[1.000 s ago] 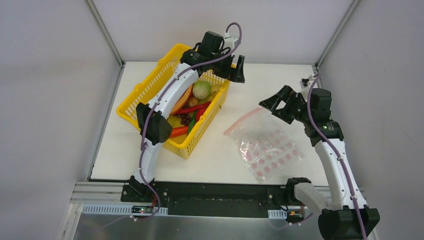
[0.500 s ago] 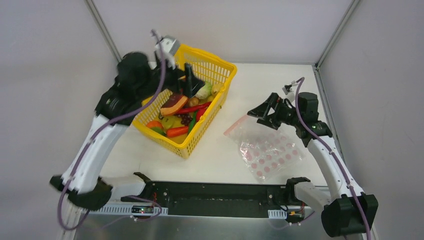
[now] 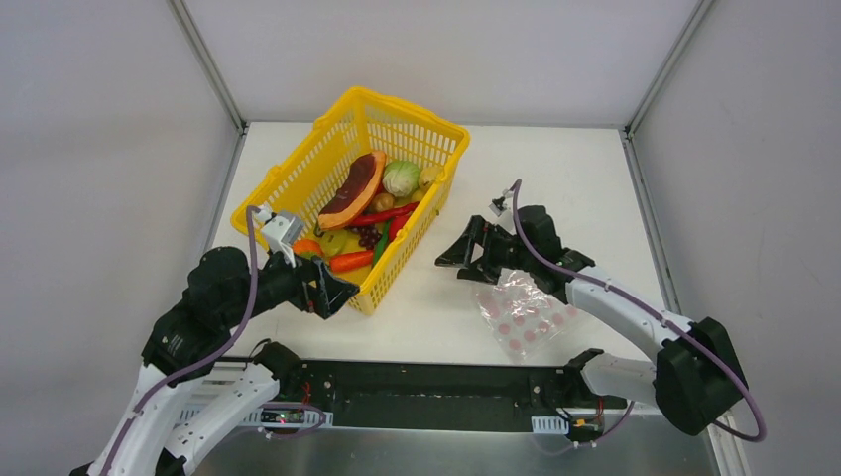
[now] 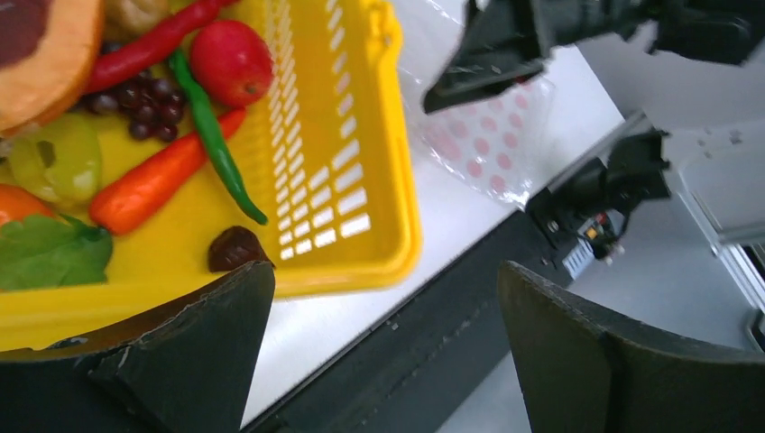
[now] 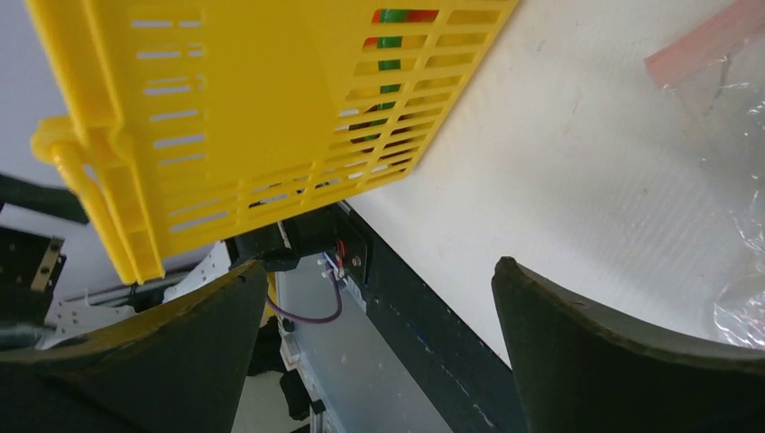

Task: Place the food in the zip-top bag and seal the zipper
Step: Move the bin to the center of the board.

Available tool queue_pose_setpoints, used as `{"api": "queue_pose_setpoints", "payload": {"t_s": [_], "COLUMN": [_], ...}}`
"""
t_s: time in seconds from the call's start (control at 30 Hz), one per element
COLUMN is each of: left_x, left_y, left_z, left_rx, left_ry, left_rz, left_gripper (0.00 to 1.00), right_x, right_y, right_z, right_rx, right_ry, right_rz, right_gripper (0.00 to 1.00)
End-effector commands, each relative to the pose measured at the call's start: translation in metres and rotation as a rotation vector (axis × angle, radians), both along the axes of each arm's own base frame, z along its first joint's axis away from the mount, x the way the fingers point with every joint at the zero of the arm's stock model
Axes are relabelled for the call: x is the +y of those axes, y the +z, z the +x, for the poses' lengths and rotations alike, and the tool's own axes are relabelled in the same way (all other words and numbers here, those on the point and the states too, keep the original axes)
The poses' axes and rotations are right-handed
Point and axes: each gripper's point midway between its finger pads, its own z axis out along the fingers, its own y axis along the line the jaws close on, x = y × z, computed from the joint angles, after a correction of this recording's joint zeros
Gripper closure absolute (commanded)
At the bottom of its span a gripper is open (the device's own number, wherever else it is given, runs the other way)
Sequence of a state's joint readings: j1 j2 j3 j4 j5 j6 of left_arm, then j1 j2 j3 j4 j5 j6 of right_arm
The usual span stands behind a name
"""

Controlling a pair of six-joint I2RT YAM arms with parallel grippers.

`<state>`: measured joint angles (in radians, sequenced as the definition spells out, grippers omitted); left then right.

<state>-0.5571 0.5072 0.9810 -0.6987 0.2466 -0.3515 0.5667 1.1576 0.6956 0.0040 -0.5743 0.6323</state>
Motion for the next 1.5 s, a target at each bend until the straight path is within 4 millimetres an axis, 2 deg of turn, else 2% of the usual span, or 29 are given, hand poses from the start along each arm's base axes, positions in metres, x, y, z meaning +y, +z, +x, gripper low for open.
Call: {"api": "queue_pose_setpoints", "payload": {"t_s": [0.0,0.13,0.23,0.37,0.43,0.57,0.8,0.9,1.0,1.07,1.17,1.27,1.4,1.47], "left_x": [-0.002,0.006,0.011,0.011,0.004,-0.009,-0.028,-0.044,-0.063,-0.070,-0.069,-0.061,-0.050,-0.048], "left_y": [0.006,0.001,-0.015,-0.041,-0.047,-0.051,-0.048,-0.047,-0.045,-0.047,-0.053,-0.054,-0.056,-0.059], "left_z": [-0.044,-0.069,-0.072,-0.047,-0.033,-0.007,0.032,0.049,0.064,0.069,0.074,0.067,0.043,0.028], "left_rx": [0.010,0.048,0.117,0.182,0.175,0.144,0.088,0.073,0.076,0.094,0.113,0.110,0.108,0.121], "left_ry": [-0.173,-0.250,-0.240,-0.155,-0.141,-0.110,-0.072,-0.082,-0.116,-0.134,-0.117,-0.087,-0.109,-0.144], "left_rz": [-0.002,0.059,0.107,0.165,0.154,0.125,0.095,0.056,0.014,0.016,0.038,0.034,0.022,0.011], "left_gripper": [0.03,0.03,0.03,0.05,0.06,0.07,0.07,0.07,0.08,0.09,0.12,0.11,0.09,0.08], "right_x": [0.028,0.048,0.058,0.067,0.073,0.080,0.073,0.063,0.041,0.019,-0.021,-0.052,-0.098,-0.109], "right_y": [0.010,0.001,0.000,0.002,0.005,0.003,0.008,0.005,0.001,-0.005,-0.020,-0.029,-0.039,-0.042], "right_z": [0.027,0.031,0.037,0.050,0.066,0.098,0.150,0.166,0.178,0.180,0.178,0.166,0.159,0.156], "right_rx": [-0.007,0.020,0.020,0.010,-0.021,-0.006,-0.010,0.000,0.000,0.009,-0.006,-0.014,-0.033,-0.040], "right_ry": [-0.114,-0.099,-0.105,-0.124,-0.146,-0.154,-0.171,-0.167,-0.201,-0.247,-0.357,-0.430,-0.587,-0.621], "right_rz": [0.120,0.095,0.090,0.098,0.088,0.078,0.082,0.058,-0.002,-0.066,-0.237,-0.384,-0.570,-0.618], "right_gripper": [0.02,0.02,0.02,0.02,0.02,0.02,0.02,0.02,0.02,0.02,0.02,0.02,0.01,0.03]}}
